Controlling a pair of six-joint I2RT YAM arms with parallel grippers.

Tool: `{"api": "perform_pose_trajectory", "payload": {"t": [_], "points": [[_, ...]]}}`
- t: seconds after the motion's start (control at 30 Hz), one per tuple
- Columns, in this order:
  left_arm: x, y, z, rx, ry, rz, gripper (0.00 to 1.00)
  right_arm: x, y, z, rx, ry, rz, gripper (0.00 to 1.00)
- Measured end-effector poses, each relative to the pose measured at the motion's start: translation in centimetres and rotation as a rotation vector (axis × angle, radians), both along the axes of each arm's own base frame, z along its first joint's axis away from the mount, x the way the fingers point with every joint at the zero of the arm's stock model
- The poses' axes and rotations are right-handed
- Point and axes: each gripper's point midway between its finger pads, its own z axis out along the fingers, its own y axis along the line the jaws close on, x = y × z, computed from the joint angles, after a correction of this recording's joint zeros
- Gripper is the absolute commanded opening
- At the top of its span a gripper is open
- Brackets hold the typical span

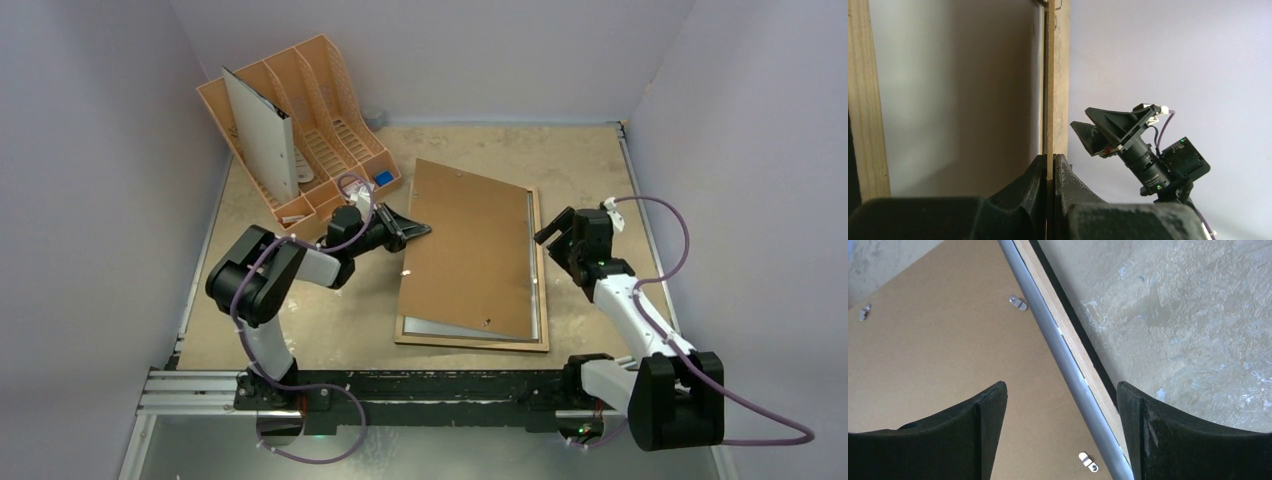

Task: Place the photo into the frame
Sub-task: Place the photo frame item in the photo frame.

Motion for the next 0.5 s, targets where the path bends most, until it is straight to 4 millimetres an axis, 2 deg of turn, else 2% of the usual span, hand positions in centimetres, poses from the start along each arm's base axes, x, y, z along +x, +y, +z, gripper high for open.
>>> {"api": "perform_pose_trajectory", "payload": {"t": [0.27,0.5], "points": [[-0.1,-0.8,-0.8,-0.029,0.015,-0.006,0.00,-0.6,-0.1,-2.3,0.027,0.043,0.004,0.82],[-0.4,-1.4,-0.7,-0.034,0.016,-0.007,0.00,-0.7,0.0,-3.3,0.055,0.063,0.011,0.82]]}}
